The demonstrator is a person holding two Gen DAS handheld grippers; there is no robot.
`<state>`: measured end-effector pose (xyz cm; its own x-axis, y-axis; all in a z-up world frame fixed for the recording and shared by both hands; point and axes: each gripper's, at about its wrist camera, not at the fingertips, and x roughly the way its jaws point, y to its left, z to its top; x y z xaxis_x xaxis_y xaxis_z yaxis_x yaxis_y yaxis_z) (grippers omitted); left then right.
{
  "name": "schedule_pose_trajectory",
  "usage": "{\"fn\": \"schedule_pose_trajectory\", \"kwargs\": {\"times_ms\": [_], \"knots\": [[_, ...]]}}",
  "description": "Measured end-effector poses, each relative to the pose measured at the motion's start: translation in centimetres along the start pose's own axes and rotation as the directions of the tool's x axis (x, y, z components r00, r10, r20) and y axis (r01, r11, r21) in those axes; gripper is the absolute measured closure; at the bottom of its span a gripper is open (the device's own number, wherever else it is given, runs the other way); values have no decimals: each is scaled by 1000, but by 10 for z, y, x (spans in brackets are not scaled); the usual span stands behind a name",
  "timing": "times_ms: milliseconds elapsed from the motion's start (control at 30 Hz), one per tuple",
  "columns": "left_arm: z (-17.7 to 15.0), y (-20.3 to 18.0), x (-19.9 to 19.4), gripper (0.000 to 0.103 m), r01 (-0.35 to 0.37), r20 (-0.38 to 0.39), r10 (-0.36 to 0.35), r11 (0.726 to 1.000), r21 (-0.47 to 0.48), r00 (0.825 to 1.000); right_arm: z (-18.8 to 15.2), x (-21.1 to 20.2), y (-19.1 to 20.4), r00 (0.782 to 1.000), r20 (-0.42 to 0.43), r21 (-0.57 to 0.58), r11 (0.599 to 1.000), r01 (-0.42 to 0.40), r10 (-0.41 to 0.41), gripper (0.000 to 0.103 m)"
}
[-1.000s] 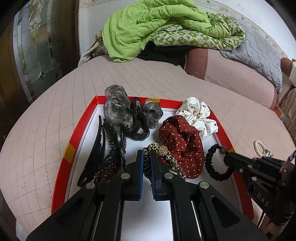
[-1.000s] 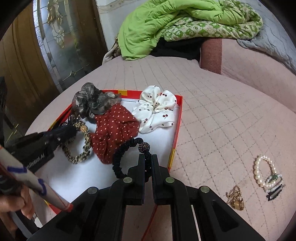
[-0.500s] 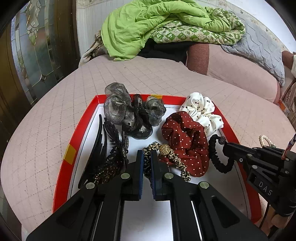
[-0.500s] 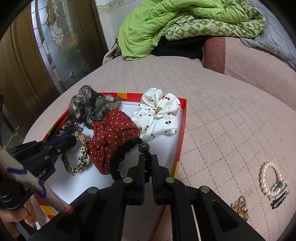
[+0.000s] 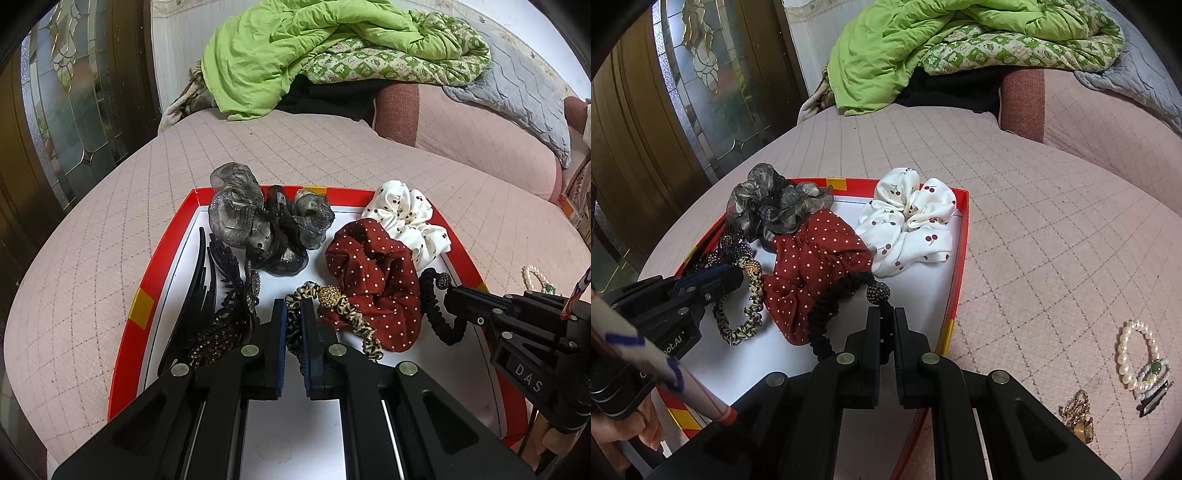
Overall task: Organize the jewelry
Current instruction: 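Carry the hair tie and black bracelet over the tray and open both grippers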
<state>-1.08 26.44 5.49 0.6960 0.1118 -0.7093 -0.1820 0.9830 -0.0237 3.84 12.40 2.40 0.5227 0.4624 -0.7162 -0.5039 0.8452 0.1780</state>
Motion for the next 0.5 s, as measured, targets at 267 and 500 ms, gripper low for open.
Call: {"fn": "schedule_pose_trajectory", "kwargs": {"times_ms": [267,500], "knots": [[0,0,0,96,-1,1,1,1000,3,1000,-1,0,0,1000,-3,-2,1000,-2,2,95],[1,0,-1,96,-3,11,3,1000,-1,1000,-1,-1,1,1000,-4,-4,1000,-4,4,94]]}}
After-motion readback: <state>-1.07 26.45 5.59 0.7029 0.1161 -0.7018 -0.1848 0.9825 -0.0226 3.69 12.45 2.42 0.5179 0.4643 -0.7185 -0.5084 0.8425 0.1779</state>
